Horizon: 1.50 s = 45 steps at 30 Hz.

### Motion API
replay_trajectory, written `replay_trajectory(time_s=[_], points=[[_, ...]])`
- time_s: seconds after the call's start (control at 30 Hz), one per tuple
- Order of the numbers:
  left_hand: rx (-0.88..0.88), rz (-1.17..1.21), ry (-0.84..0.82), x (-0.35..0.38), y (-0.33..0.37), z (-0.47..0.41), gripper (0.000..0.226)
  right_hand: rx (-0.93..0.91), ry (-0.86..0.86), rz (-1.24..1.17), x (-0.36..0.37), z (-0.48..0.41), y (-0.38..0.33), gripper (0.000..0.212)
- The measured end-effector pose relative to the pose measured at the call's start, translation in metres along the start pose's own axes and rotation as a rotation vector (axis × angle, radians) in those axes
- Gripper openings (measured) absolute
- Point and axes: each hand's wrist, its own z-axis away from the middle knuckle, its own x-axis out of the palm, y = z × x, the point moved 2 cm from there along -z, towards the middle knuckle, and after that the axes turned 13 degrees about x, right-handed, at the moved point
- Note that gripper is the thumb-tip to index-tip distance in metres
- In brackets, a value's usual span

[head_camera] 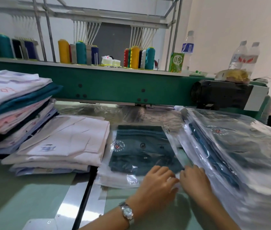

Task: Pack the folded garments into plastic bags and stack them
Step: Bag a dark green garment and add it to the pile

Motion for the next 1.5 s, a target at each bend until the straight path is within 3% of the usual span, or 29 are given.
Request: replay_trajectory(time_s=[0.23,0.53,0.77,1.1,1.5], points=[[0.080,-0.140,-0.029,0.021,0.017,-0.027,0.021,0.070,-0.079,-0.188,-0.013,0.006,0.023,0.034],[0.116,-0.173,0.253,0.025,0.020,-0.037,0.015,0.140,-0.220,-0.445,-0.015,0.005,0.032,0.033],[0.101,-0.155,0.138,0.018,0.011,-0.040,0.008,0.363,-0.346,-0.816,-0.004,-0.001,0.032,0.038],[0.106,-0.218,0.147,-0.018,-0.026,0.027,0.011,0.320,-0.273,-0.650,-0.001,0.009,0.033,0.019],[0.183,-0.345,0.095,-0.070,-0.070,0.123,0.010,0.221,-0.290,-0.422,-0.001,0.021,0.028,0.018]])
